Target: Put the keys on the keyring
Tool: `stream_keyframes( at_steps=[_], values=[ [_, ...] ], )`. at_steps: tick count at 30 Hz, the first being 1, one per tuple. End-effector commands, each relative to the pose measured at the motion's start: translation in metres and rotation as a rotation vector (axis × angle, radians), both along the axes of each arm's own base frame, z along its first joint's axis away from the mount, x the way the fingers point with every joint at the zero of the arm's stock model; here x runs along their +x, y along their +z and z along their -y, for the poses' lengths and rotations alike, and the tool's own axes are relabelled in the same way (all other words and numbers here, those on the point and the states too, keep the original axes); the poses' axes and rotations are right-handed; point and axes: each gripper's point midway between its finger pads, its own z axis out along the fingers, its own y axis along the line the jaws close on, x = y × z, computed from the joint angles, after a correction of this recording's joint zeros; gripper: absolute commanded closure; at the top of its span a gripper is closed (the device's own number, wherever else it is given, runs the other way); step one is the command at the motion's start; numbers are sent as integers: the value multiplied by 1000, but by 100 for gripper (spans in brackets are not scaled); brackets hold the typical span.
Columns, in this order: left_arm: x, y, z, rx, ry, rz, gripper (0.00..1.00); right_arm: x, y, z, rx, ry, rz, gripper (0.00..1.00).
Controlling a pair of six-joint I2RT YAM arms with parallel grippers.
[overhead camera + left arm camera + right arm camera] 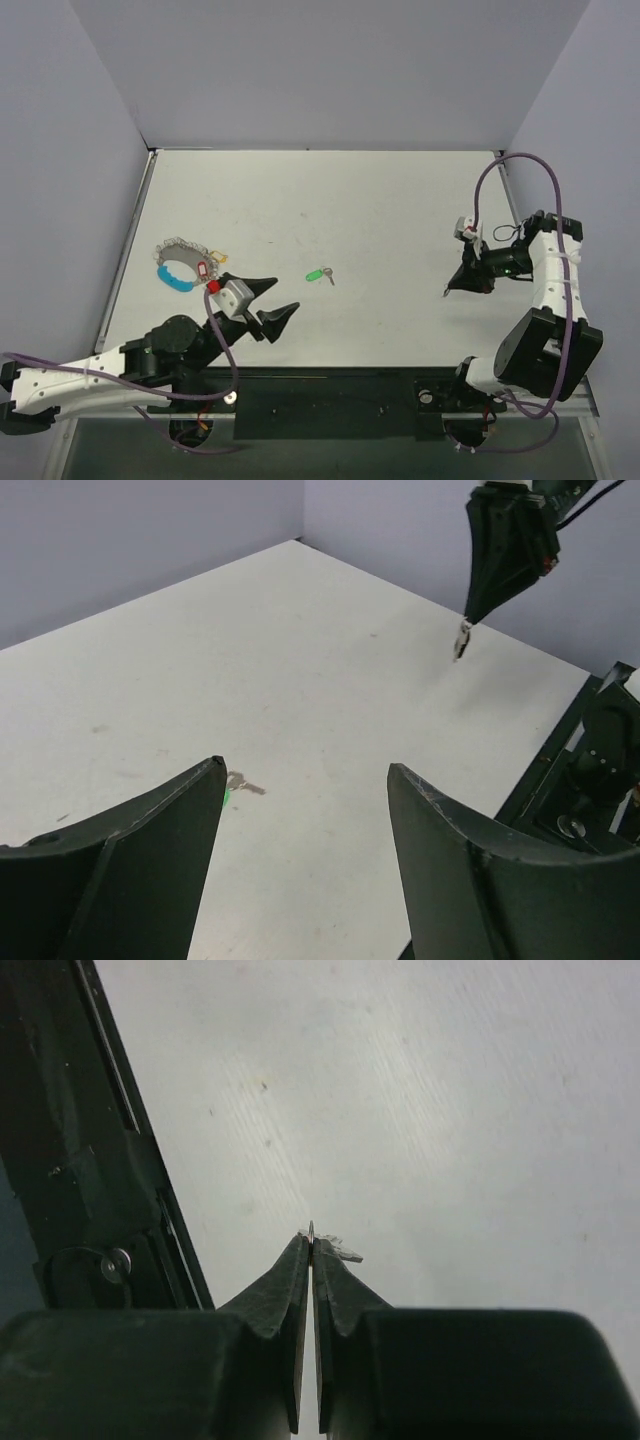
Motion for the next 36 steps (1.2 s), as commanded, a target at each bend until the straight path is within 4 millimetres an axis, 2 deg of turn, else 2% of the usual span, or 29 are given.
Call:
stream_keyframes(
  at_steps=[1, 3, 7, 9, 13, 21, 26, 31, 36],
  values=[
    [9, -17, -58, 176, 132, -27, 25, -43, -4, 32, -70, -219, -335, 100],
    [9, -20, -74, 176, 156, -33, 25, -45, -17, 57, -195, -301, -375, 100],
    [7, -26, -95, 114, 176, -39, 25, -42, -42, 85, -341, -433, -450, 100],
    [7, -27, -97, 95, 174, -15, 25, -37, -54, 92, -385, -481, -499, 100],
    [10, -23, -104, 89, 202, -6, 24, -12, -79, 101, -461, -585, -543, 100],
    [11, -23, -102, 122, 205, -8, 24, 52, -112, 97, -541, -731, -531, 100],
    [10, -23, -102, 128, 202, -7, 24, 75, -127, 92, -602, -746, -516, 100],
    [11, -22, -103, 119, 204, -5, 24, 96, -130, 86, -617, -774, -471, 100],
    [11, -24, -102, 125, 201, -5, 24, 107, -134, 82, -639, -775, -463, 100]
  ],
)
